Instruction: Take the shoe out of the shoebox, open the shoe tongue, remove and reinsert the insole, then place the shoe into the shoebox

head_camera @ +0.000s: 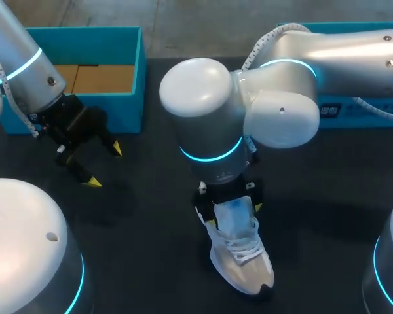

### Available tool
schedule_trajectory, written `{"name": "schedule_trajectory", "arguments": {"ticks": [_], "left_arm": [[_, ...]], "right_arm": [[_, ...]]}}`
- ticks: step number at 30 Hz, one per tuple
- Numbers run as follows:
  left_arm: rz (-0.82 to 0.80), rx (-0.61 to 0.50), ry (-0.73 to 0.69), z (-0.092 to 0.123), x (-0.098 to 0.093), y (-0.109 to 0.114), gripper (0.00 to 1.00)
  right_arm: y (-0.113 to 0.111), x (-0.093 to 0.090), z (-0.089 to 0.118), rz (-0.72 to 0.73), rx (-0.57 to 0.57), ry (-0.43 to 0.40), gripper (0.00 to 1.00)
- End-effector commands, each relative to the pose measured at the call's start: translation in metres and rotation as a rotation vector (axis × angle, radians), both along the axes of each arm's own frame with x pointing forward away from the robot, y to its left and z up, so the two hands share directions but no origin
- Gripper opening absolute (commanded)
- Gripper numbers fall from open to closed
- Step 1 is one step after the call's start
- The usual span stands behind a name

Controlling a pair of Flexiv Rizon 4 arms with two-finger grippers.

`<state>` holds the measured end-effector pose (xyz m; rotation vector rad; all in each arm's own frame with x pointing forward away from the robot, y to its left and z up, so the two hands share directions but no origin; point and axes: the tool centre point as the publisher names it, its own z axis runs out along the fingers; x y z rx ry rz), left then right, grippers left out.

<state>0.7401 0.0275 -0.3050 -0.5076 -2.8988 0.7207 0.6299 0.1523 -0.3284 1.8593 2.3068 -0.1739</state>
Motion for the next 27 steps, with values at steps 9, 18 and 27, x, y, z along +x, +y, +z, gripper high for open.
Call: {"name": "schedule_trajectory", "arguments": {"ticks": [9, 18, 27], "left_arm": [[0.000, 0.002, -0.001, 0.001, -0.001, 0.000, 1.00], [0.000, 0.002, -0.001, 0.001, -0.001, 0.000, 1.00], [0.000, 0.002, -0.001, 0.001, -0.001, 0.000, 1.00]], "right_arm": [[-0.008, -0.040, 0.040, 0.032, 0.041, -0.075, 1.00], [-0.013, -0.051, 0.040, 0.067, 0.109, -0.054, 0.55], [-0.013, -0.053, 0.036, 0.091, 0.117, -0.017, 0.43]]}}
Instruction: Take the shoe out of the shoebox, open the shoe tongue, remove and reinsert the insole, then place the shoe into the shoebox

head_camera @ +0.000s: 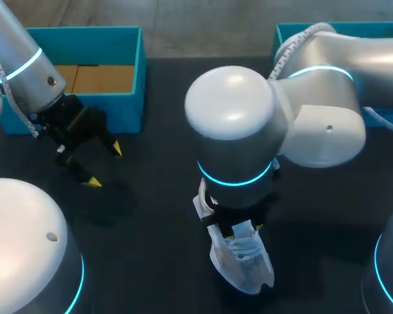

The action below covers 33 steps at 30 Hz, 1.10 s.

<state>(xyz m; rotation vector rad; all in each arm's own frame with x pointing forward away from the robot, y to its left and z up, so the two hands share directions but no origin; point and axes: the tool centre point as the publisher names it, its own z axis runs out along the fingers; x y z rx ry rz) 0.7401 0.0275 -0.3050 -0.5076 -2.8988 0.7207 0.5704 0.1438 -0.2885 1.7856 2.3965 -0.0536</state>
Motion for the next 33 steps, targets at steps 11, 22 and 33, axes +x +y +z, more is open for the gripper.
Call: {"name": "schedule_trajectory", "arguments": {"ticks": [11, 22, 33], "left_arm": [[0.000, 0.002, -0.001, 0.001, -0.001, 0.000, 1.00], [0.000, 0.002, -0.001, 0.001, -0.001, 0.000, 1.00], [0.000, 0.002, -0.001, 0.001, -0.001, 0.000, 1.00]], "right_arm": [[0.000, 0.031, -0.021, 0.051, 0.045, 0.022, 0.34], [0.003, 0.062, -0.047, 0.049, 0.079, 0.036, 0.34], [0.010, 0.068, -0.052, 0.050, 0.090, 0.036, 0.32]]}}
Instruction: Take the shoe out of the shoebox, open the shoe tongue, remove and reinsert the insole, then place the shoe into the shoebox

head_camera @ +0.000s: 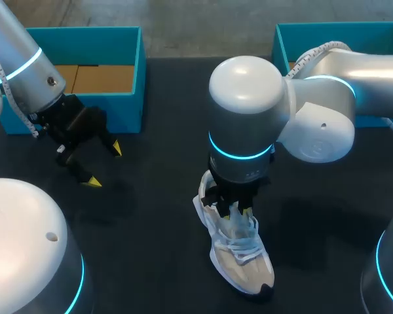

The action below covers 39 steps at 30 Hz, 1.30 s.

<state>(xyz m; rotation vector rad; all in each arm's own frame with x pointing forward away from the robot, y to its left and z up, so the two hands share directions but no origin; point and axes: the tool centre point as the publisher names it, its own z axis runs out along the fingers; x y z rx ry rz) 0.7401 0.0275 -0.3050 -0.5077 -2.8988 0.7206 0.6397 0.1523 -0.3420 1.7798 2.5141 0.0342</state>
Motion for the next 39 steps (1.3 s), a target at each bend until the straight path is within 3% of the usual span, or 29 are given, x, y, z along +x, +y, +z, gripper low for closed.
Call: {"name": "schedule_trajectory", "arguments": {"ticks": [1, 6, 19, 25, 28, 29, 32, 33, 39], "left_arm": [[0.000, 0.002, -0.001, 0.001, -0.001, 0.000, 1.00], [0.000, 0.002, -0.001, 0.001, -0.001, 0.000, 1.00], [0.000, 0.002, -0.001, 0.001, -0.001, 0.000, 1.00], [0.000, 0.002, -0.001, 0.001, -0.001, 0.000, 1.00], [0.000, 0.002, -0.001, 0.001, -0.001, 0.000, 1.00], [0.000, 0.002, -0.001, 0.001, -0.001, 0.000, 1.00], [0.000, 0.002, -0.001, 0.001, -0.001, 0.000, 1.00], [0.000, 0.002, -0.001, 0.001, -0.001, 0.000, 1.00], [0.000, 0.002, -0.001, 0.001, -0.001, 0.000, 1.00]], "right_arm": [[0.001, -0.003, 0.007, -0.004, -0.016, -0.020, 0.32], [-0.001, -0.009, 0.019, -0.001, -0.028, -0.042, 0.33], [0.001, 0.009, -0.017, 0.028, 0.034, 0.025, 0.33], [0.000, 0.003, 0.012, 0.053, -0.008, -0.029, 0.37], [0.004, -0.002, 0.034, 0.120, -0.013, -0.070, 0.49], [0.006, -0.003, 0.040, 0.150, -0.016, -0.084, 0.56], [0.014, -0.004, 0.056, 0.275, -0.015, -0.114, 0.93], [0.015, -0.003, 0.060, 0.317, -0.007, -0.121, 1.00], [0.023, 0.006, 0.070, 0.636, 0.011, -0.126, 1.00]]}}
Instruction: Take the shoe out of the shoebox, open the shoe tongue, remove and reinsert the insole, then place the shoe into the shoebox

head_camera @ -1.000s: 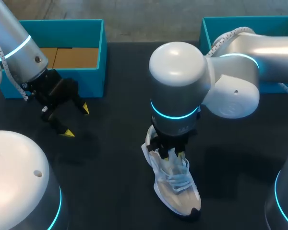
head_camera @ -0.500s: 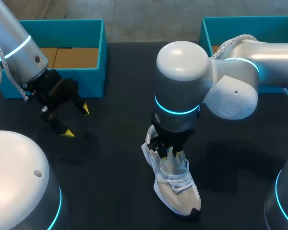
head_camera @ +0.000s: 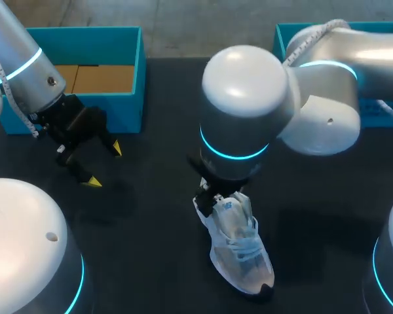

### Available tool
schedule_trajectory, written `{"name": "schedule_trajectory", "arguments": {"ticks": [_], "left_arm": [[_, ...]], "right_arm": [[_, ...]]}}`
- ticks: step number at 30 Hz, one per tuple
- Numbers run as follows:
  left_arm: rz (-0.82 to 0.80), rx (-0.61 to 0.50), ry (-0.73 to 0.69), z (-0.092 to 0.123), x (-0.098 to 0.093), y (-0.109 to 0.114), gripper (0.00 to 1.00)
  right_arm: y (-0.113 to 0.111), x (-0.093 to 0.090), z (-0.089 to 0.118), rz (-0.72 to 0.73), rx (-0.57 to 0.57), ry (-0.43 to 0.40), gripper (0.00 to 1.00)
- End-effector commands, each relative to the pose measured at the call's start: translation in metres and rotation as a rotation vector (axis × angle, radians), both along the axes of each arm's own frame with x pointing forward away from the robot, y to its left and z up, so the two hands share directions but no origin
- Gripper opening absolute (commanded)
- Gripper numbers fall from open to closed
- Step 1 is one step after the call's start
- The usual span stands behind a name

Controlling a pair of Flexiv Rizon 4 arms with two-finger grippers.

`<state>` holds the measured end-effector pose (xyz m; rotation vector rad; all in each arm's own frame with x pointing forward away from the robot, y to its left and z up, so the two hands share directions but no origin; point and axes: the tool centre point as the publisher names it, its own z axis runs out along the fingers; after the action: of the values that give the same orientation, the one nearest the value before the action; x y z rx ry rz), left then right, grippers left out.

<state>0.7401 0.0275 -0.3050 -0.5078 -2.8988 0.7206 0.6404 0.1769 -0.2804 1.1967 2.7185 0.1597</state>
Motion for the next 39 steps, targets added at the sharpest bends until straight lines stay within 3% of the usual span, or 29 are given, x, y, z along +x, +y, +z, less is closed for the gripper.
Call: {"name": "schedule_trajectory", "arguments": {"ticks": [1, 6, 17, 21, 28, 35, 39], "left_arm": [[0.000, 0.002, -0.001, 0.001, -0.001, 0.000, 1.00], [0.000, 0.002, -0.001, 0.001, -0.001, 0.000, 1.00], [0.000, 0.002, -0.001, 0.001, -0.001, 0.000, 1.00], [0.000, 0.002, -0.001, 0.001, -0.001, 0.000, 1.00], [0.000, 0.002, -0.001, 0.001, -0.001, 0.000, 1.00], [0.000, 0.002, -0.001, 0.001, -0.001, 0.000, 1.00], [0.000, 0.002, -0.001, 0.001, -0.001, 0.000, 1.00]], "right_arm": [[0.000, 0.007, 0.010, 0.296, 0.008, 0.010, 1.00], [0.000, 0.012, 0.022, 0.549, 0.106, -0.017, 1.00], [0.000, 0.012, 0.022, 0.549, 0.106, -0.017, 1.00], [0.016, 0.030, 0.002, 0.645, -0.001, 0.007, 1.00], [0.025, 0.060, -0.008, 0.763, -0.031, -0.045, 1.00], [0.039, 0.074, -0.014, 0.877, -0.095, -0.117, 1.00], [0.039, 0.079, -0.021, 0.918, -0.117, -0.114, 1.00]]}}
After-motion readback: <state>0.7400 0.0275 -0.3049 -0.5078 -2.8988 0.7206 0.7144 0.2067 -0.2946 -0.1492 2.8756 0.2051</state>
